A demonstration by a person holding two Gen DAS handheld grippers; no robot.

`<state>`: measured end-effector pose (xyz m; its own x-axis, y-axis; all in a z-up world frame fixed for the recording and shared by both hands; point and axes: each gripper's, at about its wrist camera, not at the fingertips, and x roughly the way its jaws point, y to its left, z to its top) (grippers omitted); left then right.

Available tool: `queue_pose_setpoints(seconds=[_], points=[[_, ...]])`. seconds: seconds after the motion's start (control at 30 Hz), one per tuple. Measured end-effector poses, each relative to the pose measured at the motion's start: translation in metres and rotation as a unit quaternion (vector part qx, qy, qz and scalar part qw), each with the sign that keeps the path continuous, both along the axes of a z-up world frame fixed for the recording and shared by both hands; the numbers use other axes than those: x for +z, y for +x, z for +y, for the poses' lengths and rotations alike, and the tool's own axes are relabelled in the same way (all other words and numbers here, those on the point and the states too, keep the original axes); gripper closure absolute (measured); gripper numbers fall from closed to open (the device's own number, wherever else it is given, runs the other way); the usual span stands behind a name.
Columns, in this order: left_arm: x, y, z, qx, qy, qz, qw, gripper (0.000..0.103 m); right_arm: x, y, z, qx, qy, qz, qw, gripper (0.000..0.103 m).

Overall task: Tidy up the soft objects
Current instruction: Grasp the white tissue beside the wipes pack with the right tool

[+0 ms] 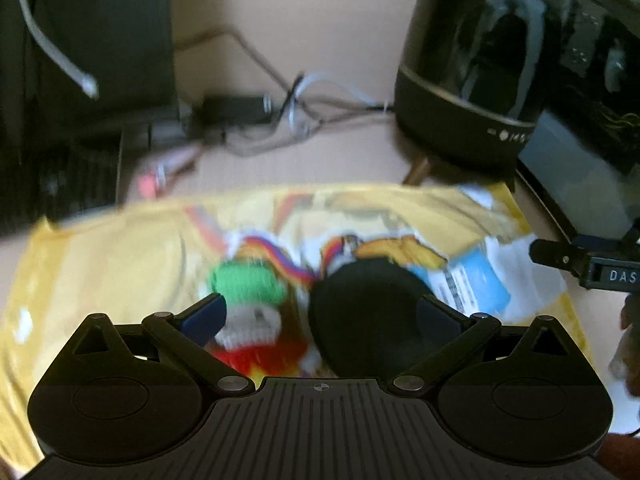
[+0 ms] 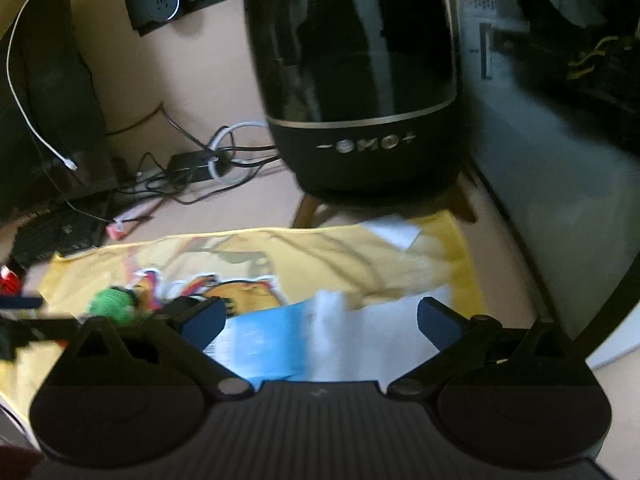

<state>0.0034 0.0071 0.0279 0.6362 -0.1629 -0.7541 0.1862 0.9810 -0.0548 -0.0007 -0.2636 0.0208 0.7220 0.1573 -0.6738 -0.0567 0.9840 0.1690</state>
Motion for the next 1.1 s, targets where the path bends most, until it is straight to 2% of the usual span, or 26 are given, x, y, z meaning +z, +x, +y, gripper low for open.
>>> queue_pose_setpoints(seconds=[0.03,0.13,0.23,0.33,0.4,0.43,0.47,0.5,0.53,0.6,0.67,0.73,0.77,0.8,0.83,0.87,0.93,0.97,1.0,1.1], points=[[-0.003,0.003,-0.001,-0.001,-0.013,0.014,0.9998,0.000,-0.004,0.004,-0.004,-0.002,-0.014,0.003,1.000,0.001],[-0.016,0.008,-0.001,-0.019,-0.086,0.074,0.9934,0.000,-0.021,0.017,-0.012,-0.014,-0.057,0.021,0.998,0.007],[-0.023,0.014,-0.010,-0.035,-0.087,0.104,0.9902,0.000,-0.036,0.027,-0.018,-0.011,-0.059,0.046,0.997,0.007],[-0.027,0.020,-0.018,-0.043,-0.069,0.111,0.9905,0.000,-0.052,0.036,-0.016,-0.002,-0.046,0.068,0.997,0.008],[-0.031,0.023,-0.022,-0.053,-0.062,0.127,0.9886,0.000,-0.061,0.040,-0.008,0.010,-0.058,0.072,0.996,0.022],[-0.034,0.025,-0.025,-0.060,-0.055,0.135,0.9876,0.000,-0.064,0.042,-0.002,0.019,-0.073,0.070,0.995,0.025],[-0.034,0.026,-0.028,-0.065,-0.048,0.136,0.9873,0.000,-0.067,0.044,0.005,0.027,-0.091,0.067,0.993,0.035],[-0.033,0.026,-0.029,-0.069,-0.041,0.131,0.9880,0.000,-0.069,0.045,0.010,0.032,-0.109,0.064,0.991,0.048],[-0.031,0.026,-0.030,-0.074,-0.035,0.126,0.9886,0.000,-0.069,0.045,0.012,0.037,-0.117,0.060,0.991,0.052],[-0.025,0.026,-0.029,-0.080,-0.031,0.108,0.9904,0.000,-0.066,0.046,0.012,0.049,-0.114,0.059,0.991,0.076],[-0.019,0.026,-0.026,-0.086,-0.034,0.086,0.9920,0.000,-0.062,0.047,0.010,0.055,-0.125,0.065,0.989,0.082],[-0.014,0.025,-0.023,-0.091,-0.044,0.075,0.9920,0.000,-0.061,0.050,0.004,0.052,-0.133,0.076,0.987,0.082],[-0.013,0.024,-0.023,-0.094,-0.048,0.073,0.9918,0.000,-0.061,0.052,0.000,0.050,-0.134,0.082,0.986,0.064],[-0.014,0.024,-0.022,-0.095,-0.052,0.073,0.9914,0.000,-0.062,0.054,-0.003,0.048,-0.133,0.091,0.986,0.037],[-0.014,0.024,-0.023,-0.097,-0.056,0.075,0.9909,0.000,-0.064,0.055,-0.006,0.044,-0.136,0.099,0.985,0.030],[-0.016,0.024,-0.024,-0.101,-0.057,0.079,0.9901,0.000,-0.065,0.054,-0.007,0.044,-0.136,0.098,0.985,0.030],[-0.017,0.024,-0.031,-0.115,-0.054,0.084,0.9883,0.000,-0.064,0.049,-0.006,0.060,-0.123,0.090,0.987,0.056],[-0.016,0.022,-0.035,-0.126,-0.051,0.083,0.9872,0.000,-0.064,0.047,-0.005,0.066,-0.119,0.086,0.987,0.076],[-0.015,0.020,-0.039,-0.142,-0.048,0.080,0.9854,0.000,-0.063,0.046,-0.002,0.067,-0.123,0.085,0.986,0.085],[-0.015,0.015,-0.051,-0.205,-0.054,0.074,0.9746,0.000,-0.061,0.046,0.000,0.068,-0.139,0.082,0.985,0.090]])
